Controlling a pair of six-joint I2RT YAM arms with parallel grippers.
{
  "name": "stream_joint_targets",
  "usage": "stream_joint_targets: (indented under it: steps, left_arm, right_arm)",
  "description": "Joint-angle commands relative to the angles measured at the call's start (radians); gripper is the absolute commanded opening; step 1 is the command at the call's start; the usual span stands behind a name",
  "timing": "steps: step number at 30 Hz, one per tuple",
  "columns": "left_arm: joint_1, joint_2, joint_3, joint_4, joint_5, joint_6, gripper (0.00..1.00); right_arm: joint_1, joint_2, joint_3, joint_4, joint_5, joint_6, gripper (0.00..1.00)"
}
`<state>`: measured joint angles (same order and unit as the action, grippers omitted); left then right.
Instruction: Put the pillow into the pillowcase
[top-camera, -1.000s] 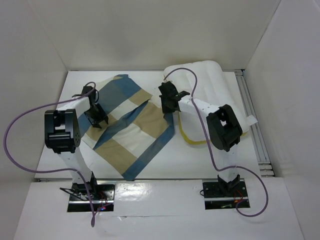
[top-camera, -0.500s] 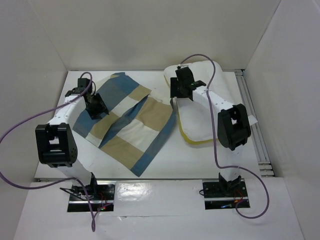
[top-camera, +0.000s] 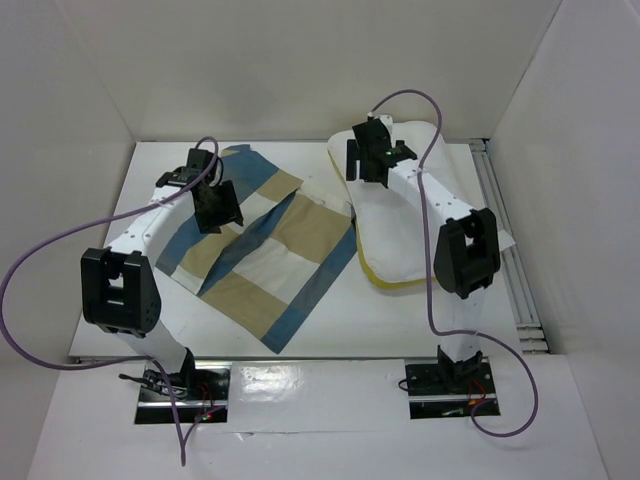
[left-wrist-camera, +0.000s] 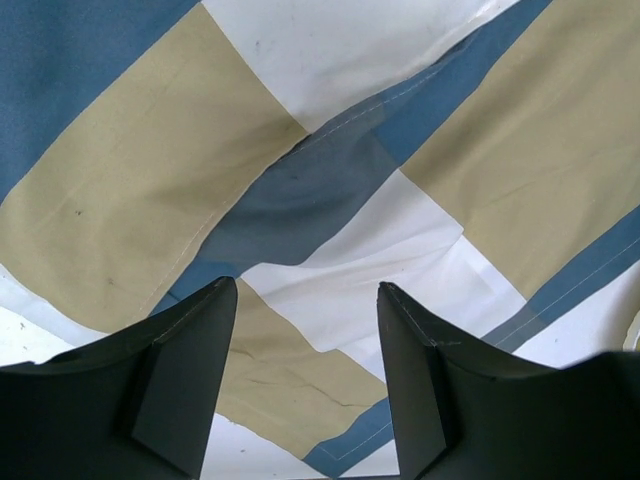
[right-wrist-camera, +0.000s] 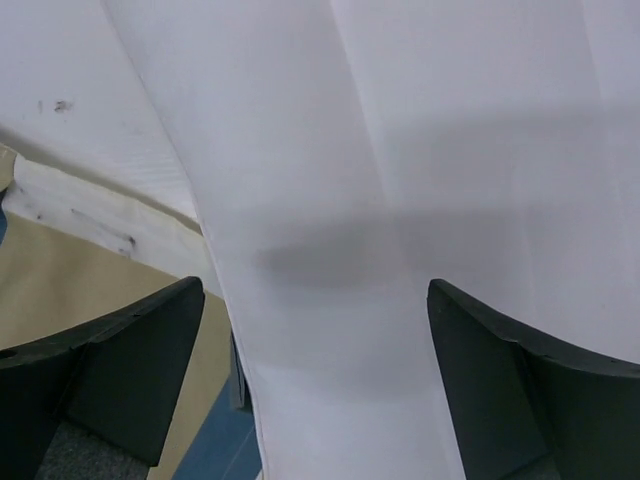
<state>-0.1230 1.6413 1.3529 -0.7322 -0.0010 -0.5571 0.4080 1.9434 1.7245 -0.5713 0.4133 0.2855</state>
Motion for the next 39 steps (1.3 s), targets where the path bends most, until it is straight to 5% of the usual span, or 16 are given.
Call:
stream_joint_targets:
  steps: [1,7,10,11,12,17,26,34,39]
  left_arm:
    - [-0.015,0.002,0.029,-0.018,-0.016,-0.007,0.71]
    - [-0.033,0.002,0.020,-0.027,-0.016,-0.007,0.71]
    - [-0.033,-0.009,0.020,-0.027,-0.025,-0.007,0.71]
    - [-0.033,-0.009,0.020,-0.027,-0.037,0.002,0.71]
    - [-0.033,-0.009,0.020,-0.027,-0.037,0.002,0.71]
    - [-0.033,-0.009,0.020,-0.045,-0.106,0.011,0.71]
    - [0.006,0.012,0.061,-0.065,-0.131,0.011,0.71]
    - [0.082,0.012,0.098,-0.075,-0.083,0.020,0.71]
    - [0.082,0.034,0.098,-0.075,-0.073,0.043,0.71]
  right_arm:
    - [0.002,0.107,0.107,-0.044,0.030,-0.038,1.00]
    - [-0.011,0.242,0.187,-0.022,-0.034,-0.048,0.97]
    - [-0.029,0.253,0.205,-0.022,-0.077,-0.060,0.47]
    - [-0.029,0.230,0.205,-0.022,-0.077,-0.060,0.07]
    - [-0.029,0.214,0.196,-0.022,-0.068,-0.060,0.00]
    - [-0.029,0.030,0.113,0.010,-0.047,-0.081,0.00]
    - [-0.020,-0.431,-0.210,0.151,-0.307,-0.115,0.00]
    - [0.176,-0.705,-0.584,0.197,-0.450,-0.105,0.00]
    - [0.336,-0.698,-0.772,0.173,-0.439,-0.083,0.00]
